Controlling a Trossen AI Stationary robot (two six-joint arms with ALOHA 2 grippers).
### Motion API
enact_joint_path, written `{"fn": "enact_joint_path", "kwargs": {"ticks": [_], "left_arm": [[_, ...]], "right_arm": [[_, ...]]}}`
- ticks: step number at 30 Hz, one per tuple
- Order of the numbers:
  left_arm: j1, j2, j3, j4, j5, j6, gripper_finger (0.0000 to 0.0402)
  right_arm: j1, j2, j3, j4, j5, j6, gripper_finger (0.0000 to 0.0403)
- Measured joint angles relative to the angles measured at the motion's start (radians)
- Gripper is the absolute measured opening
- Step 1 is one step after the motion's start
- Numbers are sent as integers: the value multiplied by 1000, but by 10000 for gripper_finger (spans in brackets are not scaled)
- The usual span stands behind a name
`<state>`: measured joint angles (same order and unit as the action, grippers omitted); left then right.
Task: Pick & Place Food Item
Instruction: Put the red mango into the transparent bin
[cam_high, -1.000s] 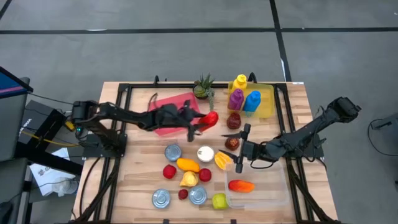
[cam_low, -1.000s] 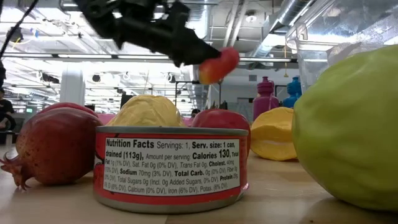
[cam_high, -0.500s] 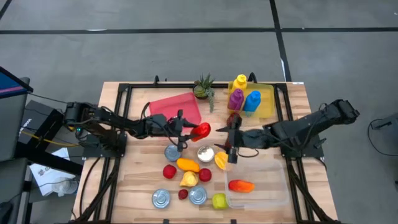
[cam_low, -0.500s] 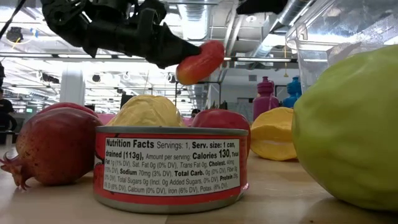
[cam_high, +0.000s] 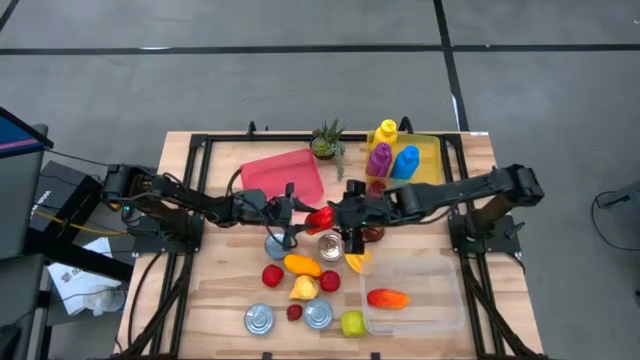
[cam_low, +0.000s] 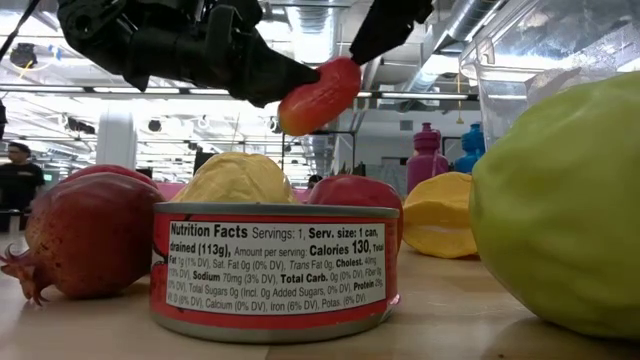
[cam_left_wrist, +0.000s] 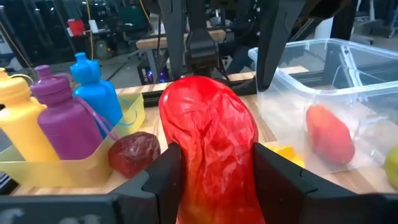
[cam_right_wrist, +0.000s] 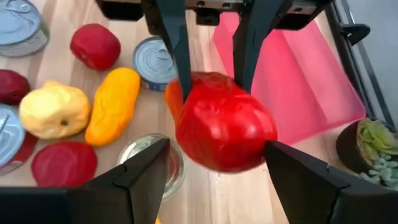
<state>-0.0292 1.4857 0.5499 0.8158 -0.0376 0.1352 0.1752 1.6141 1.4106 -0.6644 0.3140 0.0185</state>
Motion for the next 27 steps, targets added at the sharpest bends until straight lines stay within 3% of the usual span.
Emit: {"fn": "enact_joint_path", "kwargs": {"ticks": [19, 23, 27], "left_arm": [[-13, 0, 2, 11, 8, 18, 155], [-13, 0, 2, 11, 13, 18, 155], [-13, 0, 1, 11, 16, 17, 155]], "right_arm": [[-48, 29, 28, -1, -109, -42, 251], [-47, 29, 28, 5, -116, -42, 222], [-47, 28, 28, 10, -131, -45, 166]]}}
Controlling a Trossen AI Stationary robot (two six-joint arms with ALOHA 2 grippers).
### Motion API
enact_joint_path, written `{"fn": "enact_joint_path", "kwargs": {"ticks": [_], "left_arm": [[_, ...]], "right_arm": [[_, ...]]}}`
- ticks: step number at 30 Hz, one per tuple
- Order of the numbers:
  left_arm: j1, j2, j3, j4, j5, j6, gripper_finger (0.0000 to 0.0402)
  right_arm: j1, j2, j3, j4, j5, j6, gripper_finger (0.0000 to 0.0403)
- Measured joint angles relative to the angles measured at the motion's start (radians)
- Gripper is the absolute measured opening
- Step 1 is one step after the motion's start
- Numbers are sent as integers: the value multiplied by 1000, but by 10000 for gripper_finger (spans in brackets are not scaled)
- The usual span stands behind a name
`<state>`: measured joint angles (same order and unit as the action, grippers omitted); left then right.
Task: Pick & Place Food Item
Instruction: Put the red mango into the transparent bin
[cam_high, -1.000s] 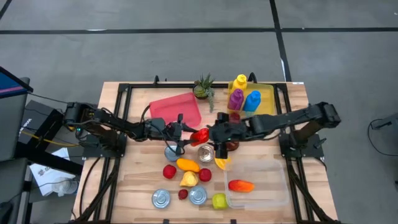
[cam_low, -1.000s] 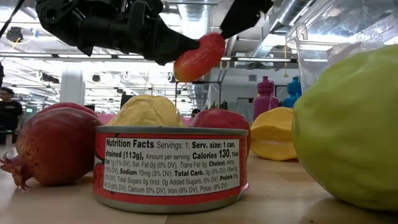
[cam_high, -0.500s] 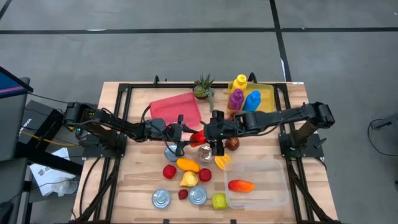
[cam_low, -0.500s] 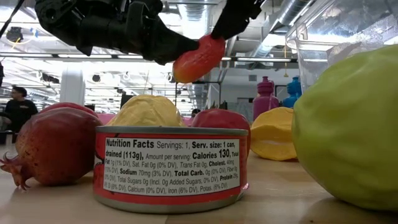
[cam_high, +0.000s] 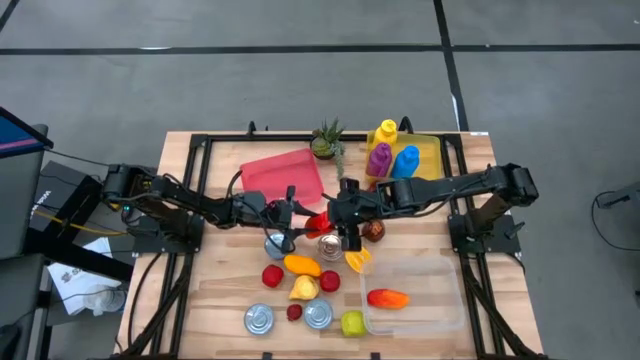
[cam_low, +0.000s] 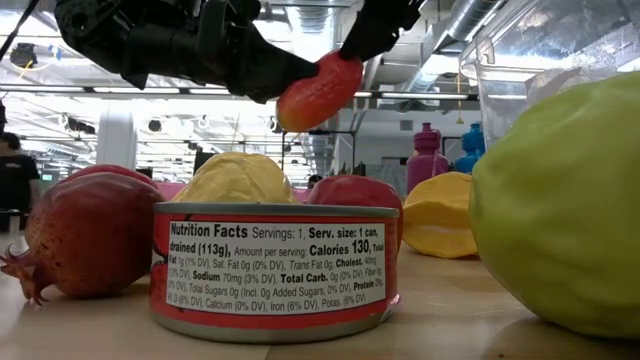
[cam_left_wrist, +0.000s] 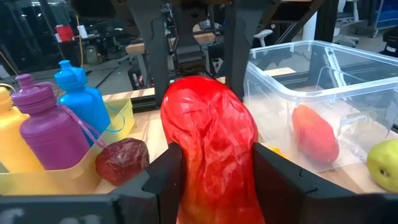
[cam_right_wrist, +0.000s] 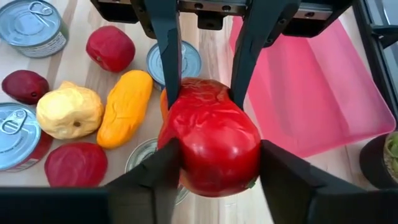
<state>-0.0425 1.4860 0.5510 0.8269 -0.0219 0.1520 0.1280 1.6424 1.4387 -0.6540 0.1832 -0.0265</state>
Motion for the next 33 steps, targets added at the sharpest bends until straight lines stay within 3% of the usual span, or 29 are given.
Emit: {"fn": "enact_joint_path", "kwargs": {"ticks": [3, 12, 18, 24, 30, 33], "left_arm": [[0, 0, 0, 0, 2, 1, 155], [0, 0, 0, 0, 14, 0, 158], [0, -26, 2, -38, 17, 1, 252], [1, -180, 2, -225, 13, 1, 330], [1, -347, 2, -432, 13, 1, 347], [1, -376, -27, -445, 14, -2, 340]], "right_arm": [[1, 0, 0, -1, -6, 0, 123], [3, 0, 0, -4, -24, 5, 122], [9, 0, 0, 1, -28, 7, 122], [23, 0, 0, -8, -32, 2, 122], [37, -7, 28, -102, -28, 14, 122], [58, -8, 91, -204, -27, 30, 122]]}}
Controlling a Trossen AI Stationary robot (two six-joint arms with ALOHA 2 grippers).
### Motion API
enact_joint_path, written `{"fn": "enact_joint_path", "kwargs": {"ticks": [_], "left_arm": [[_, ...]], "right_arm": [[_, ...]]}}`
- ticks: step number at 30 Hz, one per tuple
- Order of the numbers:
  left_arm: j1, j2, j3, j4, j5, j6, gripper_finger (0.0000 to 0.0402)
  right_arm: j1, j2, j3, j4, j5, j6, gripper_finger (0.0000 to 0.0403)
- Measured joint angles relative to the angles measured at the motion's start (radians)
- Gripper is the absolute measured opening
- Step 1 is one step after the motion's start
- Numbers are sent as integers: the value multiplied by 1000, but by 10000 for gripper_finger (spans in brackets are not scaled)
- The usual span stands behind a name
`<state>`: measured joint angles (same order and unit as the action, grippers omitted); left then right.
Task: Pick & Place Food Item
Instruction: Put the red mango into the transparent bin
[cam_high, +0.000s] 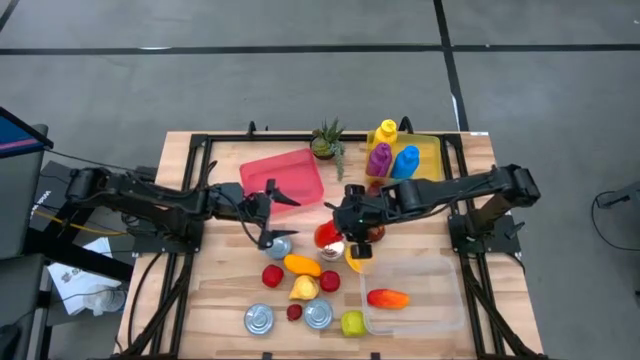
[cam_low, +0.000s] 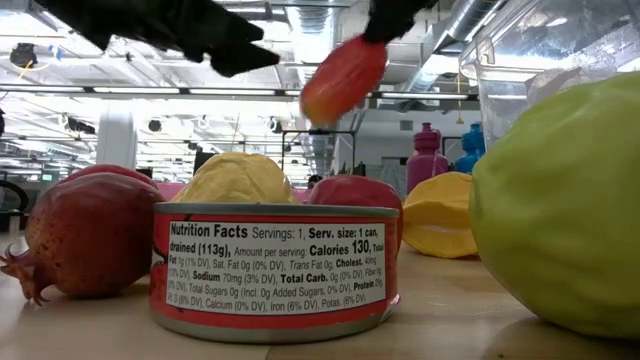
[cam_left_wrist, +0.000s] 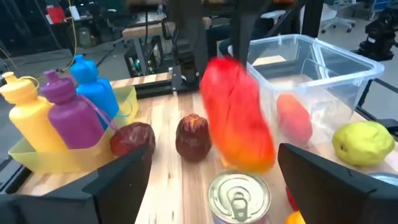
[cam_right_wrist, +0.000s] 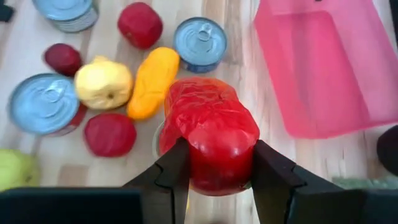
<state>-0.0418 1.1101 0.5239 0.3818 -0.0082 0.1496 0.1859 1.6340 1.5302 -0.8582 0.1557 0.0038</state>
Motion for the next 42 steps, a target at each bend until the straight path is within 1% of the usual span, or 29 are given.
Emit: {"fn": "enact_joint_path", "kwargs": {"ticks": [3, 6, 9, 13, 17, 24, 31, 33, 37, 42], "left_arm": [[0, 2, -51, 59, 0, -9, 331], [5, 13, -101, 157, -1, -20, 324], [14, 13, -139, 212, -10, -27, 320], [23, 12, -143, 222, -10, -30, 320], [23, 12, -144, 221, -10, -30, 321], [23, 12, -144, 221, -10, -31, 320], [23, 12, -144, 221, -10, -31, 320], [23, 12, -144, 221, -10, -31, 320], [23, 12, -144, 222, -10, -31, 320], [23, 12, -144, 227, -10, -33, 320]], "right_arm": [[29, 1, 63, -104, 20, 28, 122], [59, 0, 156, -223, 27, 71, 121], [91, 0, 241, -345, 29, 132, 121], [144, 0, 321, -472, 29, 236, 121], [208, 0, 360, -587, 36, 362, 121], [323, 0, 361, -706, 31, 583, 121], [410, 7, 349, -711, 28, 722, 121], [424, 8, 318, -709, 28, 742, 121], [430, 9, 214, -682, 20, 757, 121], [421, 9, 94, -558, -3, 737, 121]]}}
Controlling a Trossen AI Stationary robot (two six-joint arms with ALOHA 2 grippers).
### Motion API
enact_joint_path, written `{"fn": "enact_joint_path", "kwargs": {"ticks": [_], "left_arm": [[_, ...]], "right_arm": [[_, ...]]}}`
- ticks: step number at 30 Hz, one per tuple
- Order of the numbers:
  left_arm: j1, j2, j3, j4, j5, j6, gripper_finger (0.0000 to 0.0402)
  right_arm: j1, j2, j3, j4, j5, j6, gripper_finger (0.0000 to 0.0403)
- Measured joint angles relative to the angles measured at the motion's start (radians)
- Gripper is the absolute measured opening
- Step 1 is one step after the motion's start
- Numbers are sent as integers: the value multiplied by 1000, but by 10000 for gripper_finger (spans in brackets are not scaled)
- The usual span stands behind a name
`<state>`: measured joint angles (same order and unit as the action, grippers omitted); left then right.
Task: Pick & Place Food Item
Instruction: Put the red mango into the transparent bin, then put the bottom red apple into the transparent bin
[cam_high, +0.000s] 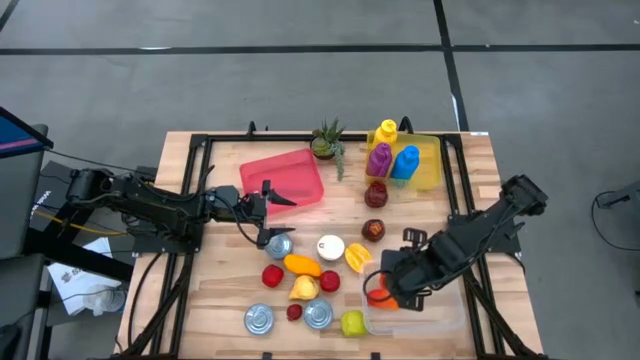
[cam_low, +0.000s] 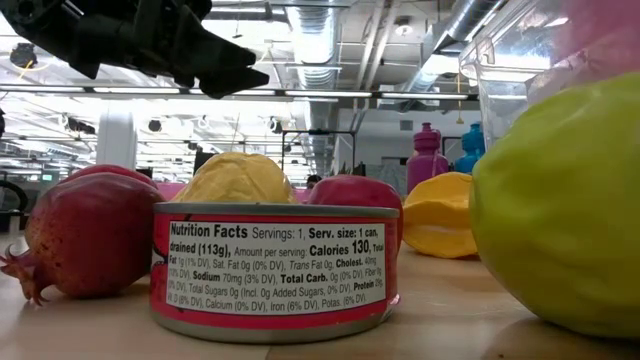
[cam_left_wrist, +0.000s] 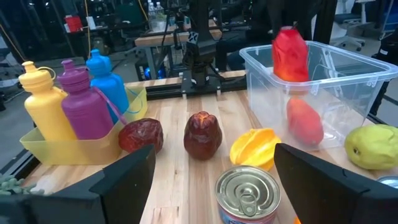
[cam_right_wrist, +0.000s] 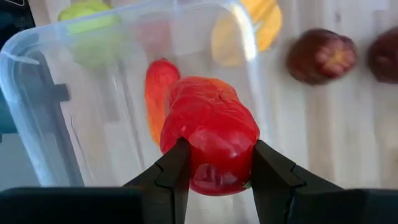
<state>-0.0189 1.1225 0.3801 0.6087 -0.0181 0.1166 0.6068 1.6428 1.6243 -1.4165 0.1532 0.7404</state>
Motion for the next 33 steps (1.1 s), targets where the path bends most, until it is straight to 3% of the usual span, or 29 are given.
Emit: {"fn": "enact_joint_path", "kwargs": {"ticks": [13, 19, 27, 33], "left_arm": [[0, 0, 0, 1, -7, -2, 320], [0, 0, 0, 1, -8, -2, 320], [0, 0, 0, 1, -10, -2, 320], [0, 0, 0, 1, -11, -2, 320]], "right_arm": [[-15, -1, -211, 234, -20, -44, 121], [-15, 0, -238, 281, -25, -35, 122], [-15, 0, -231, 298, -40, 23, 282], [-11, -1, -231, 303, -32, 38, 308]]}}
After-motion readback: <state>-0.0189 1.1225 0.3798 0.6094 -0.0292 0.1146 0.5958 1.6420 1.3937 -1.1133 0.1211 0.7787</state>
